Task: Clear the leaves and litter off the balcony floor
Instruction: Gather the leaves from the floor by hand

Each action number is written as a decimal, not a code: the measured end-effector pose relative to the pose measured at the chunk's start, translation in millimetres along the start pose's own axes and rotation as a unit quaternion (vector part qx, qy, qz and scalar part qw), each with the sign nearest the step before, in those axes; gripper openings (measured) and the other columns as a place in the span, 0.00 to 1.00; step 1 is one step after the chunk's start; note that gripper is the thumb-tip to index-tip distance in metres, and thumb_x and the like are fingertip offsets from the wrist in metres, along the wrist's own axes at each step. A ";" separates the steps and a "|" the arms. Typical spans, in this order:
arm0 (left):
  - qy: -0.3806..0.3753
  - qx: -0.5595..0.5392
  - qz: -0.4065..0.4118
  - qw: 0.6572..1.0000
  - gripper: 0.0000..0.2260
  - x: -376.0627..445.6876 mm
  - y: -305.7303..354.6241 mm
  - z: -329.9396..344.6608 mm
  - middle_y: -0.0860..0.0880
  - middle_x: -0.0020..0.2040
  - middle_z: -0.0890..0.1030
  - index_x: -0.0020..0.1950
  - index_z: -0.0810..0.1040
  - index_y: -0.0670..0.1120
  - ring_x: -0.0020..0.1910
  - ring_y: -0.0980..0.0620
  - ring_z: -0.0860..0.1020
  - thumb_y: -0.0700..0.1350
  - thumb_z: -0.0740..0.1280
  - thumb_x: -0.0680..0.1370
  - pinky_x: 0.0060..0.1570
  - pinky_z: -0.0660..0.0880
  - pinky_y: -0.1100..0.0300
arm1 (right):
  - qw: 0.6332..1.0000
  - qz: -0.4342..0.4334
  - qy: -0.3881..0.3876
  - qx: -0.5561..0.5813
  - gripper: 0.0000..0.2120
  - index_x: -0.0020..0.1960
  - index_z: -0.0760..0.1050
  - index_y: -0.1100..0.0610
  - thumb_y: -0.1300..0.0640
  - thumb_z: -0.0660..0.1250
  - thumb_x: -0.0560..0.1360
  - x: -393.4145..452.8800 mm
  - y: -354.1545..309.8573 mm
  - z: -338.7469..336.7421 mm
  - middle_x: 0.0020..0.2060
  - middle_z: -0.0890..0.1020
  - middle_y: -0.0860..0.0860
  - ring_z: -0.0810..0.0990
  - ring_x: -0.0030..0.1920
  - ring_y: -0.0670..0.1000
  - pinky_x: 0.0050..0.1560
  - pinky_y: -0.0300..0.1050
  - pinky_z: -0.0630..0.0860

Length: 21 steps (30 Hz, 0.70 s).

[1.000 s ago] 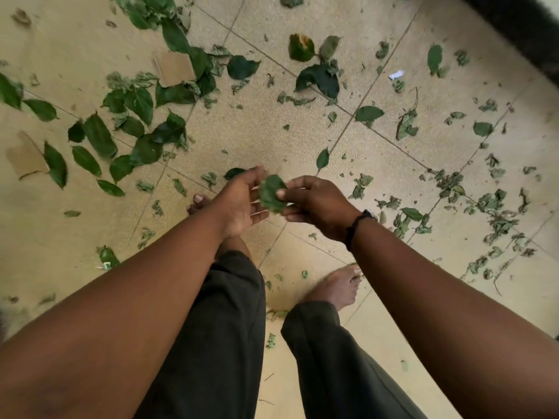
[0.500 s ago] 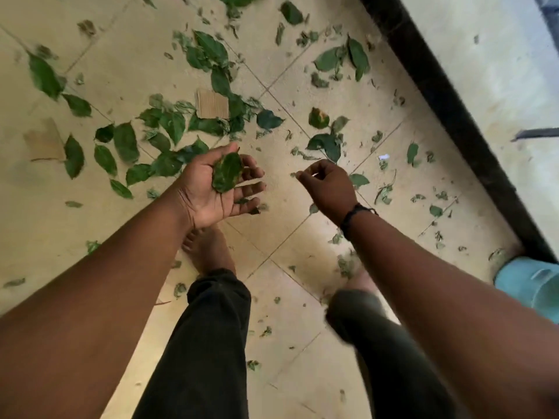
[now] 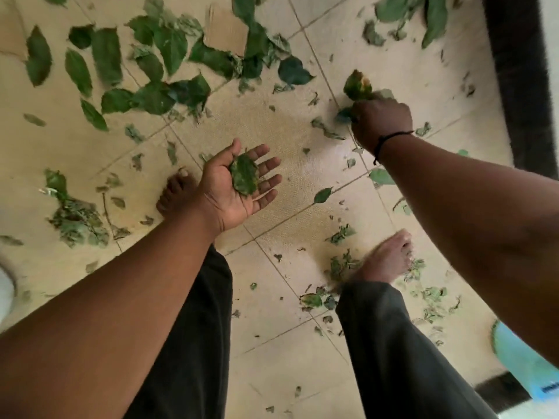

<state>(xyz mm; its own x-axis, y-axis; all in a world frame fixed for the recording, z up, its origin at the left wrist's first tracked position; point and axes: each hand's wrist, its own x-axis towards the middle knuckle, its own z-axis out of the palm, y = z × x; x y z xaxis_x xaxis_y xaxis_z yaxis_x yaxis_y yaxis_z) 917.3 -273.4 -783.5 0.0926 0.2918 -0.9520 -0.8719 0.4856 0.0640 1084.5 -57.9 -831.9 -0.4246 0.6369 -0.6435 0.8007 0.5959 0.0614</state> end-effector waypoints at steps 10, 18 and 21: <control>0.016 0.069 0.018 0.997 0.21 8.4 28.2 43.4 0.49 0.53 0.84 0.52 0.82 0.52 0.56 0.46 0.79 0.59 0.51 0.83 0.56 0.72 0.50 | 0.724 0.076 -0.146 0.670 0.02 0.47 0.75 0.57 0.60 0.69 0.77 -92.1 -33.9 -58.8 0.41 0.83 0.52 0.80 0.33 0.46 0.34 0.37 0.75; -0.091 -0.021 -0.027 0.995 0.25 15.9 31.7 66.5 0.48 0.53 0.83 0.50 0.83 0.51 0.58 0.42 0.80 0.63 0.51 0.81 0.57 0.75 0.43 | 0.732 0.166 0.036 0.660 0.09 0.44 0.74 0.55 0.53 0.73 0.74 -85.7 -44.5 -59.8 0.36 0.78 0.47 0.75 0.30 0.41 0.32 0.38 0.74; -0.111 -0.014 -0.041 0.993 0.25 18.5 37.0 63.9 0.50 0.53 0.83 0.52 0.83 0.52 0.57 0.41 0.80 0.64 0.50 0.81 0.55 0.76 0.43 | 0.807 0.205 0.083 0.547 0.08 0.45 0.73 0.51 0.51 0.72 0.74 -36.3 -17.6 -47.6 0.45 0.80 0.49 0.77 0.42 0.48 0.47 0.48 0.79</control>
<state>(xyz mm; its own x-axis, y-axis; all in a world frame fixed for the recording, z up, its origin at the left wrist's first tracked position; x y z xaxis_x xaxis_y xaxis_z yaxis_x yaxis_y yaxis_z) 917.5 -197.3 -779.6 0.2655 0.4283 -0.8637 -0.8695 0.4935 -0.0225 1065.7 -68.3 -773.2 -0.0068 0.7820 -0.6232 0.7441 -0.4124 -0.5256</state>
